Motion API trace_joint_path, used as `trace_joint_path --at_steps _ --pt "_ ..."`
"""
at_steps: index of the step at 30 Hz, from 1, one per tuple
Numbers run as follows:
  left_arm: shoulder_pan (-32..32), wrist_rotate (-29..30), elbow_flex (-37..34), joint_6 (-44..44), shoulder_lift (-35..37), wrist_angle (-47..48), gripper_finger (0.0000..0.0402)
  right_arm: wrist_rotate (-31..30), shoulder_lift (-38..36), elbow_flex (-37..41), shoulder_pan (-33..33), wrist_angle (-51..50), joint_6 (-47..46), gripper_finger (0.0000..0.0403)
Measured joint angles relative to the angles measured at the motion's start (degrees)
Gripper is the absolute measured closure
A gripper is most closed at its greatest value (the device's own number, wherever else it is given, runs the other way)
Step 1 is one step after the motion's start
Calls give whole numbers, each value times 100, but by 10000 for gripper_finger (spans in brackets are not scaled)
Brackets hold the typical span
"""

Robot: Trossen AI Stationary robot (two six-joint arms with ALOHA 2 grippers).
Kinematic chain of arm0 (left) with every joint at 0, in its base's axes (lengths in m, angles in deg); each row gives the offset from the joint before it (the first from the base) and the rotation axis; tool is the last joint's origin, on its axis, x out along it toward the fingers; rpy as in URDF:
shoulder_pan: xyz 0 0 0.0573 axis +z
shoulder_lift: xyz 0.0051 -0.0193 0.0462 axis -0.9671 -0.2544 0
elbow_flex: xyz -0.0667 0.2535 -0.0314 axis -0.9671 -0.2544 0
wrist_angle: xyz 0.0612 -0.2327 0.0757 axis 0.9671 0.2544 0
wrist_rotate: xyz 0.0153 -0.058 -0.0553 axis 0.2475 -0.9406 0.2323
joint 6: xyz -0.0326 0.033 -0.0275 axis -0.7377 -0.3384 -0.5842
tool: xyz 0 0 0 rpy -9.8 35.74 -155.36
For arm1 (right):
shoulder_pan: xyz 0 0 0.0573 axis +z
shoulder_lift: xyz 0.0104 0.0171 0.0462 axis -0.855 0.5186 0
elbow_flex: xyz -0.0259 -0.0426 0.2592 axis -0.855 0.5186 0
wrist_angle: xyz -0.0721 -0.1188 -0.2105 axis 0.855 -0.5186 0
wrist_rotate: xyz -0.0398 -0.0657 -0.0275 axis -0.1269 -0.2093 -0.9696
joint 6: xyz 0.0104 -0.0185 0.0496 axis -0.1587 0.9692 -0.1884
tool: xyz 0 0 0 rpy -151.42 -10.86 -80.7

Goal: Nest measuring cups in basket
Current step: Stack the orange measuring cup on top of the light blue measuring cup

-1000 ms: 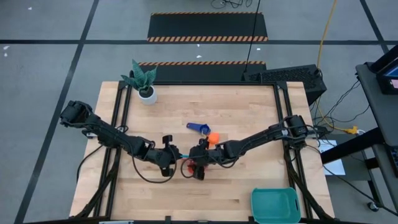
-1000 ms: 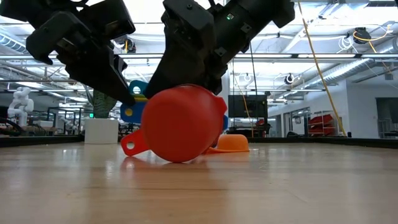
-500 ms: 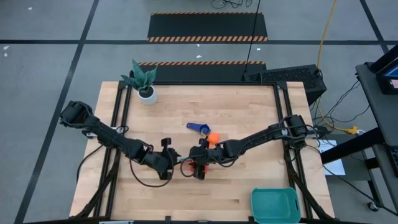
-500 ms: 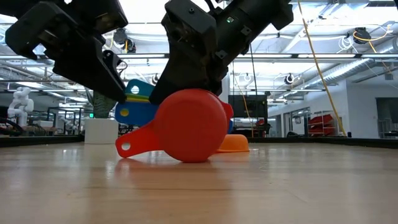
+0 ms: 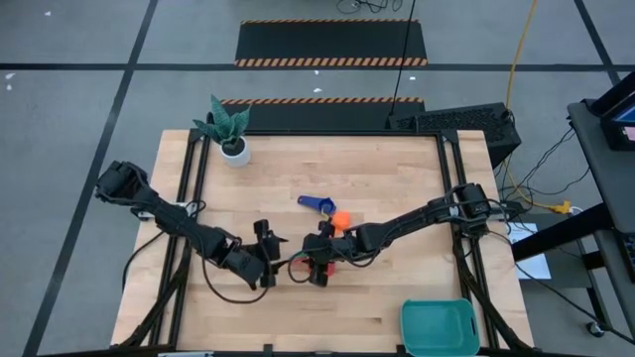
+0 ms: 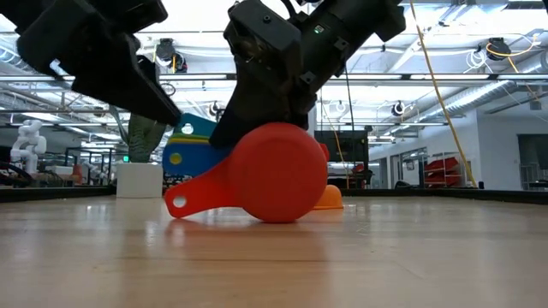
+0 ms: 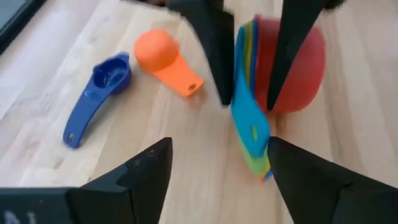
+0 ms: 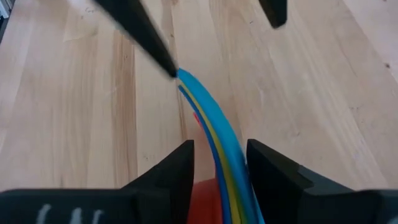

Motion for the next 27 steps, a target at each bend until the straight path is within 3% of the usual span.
trace_joint_path --at_steps 6,11,27 --pt "-155 115 20 575 -646 -1099 110 -5 7 5 2 -3 0 266" --pt "-227 591 11 652 -1082 -1357 96 -19 9 8 9 -8 -1 266" --pt "-268 535 4 582 -2008 -2579 94 -30 9 8 11 7 -2 266"
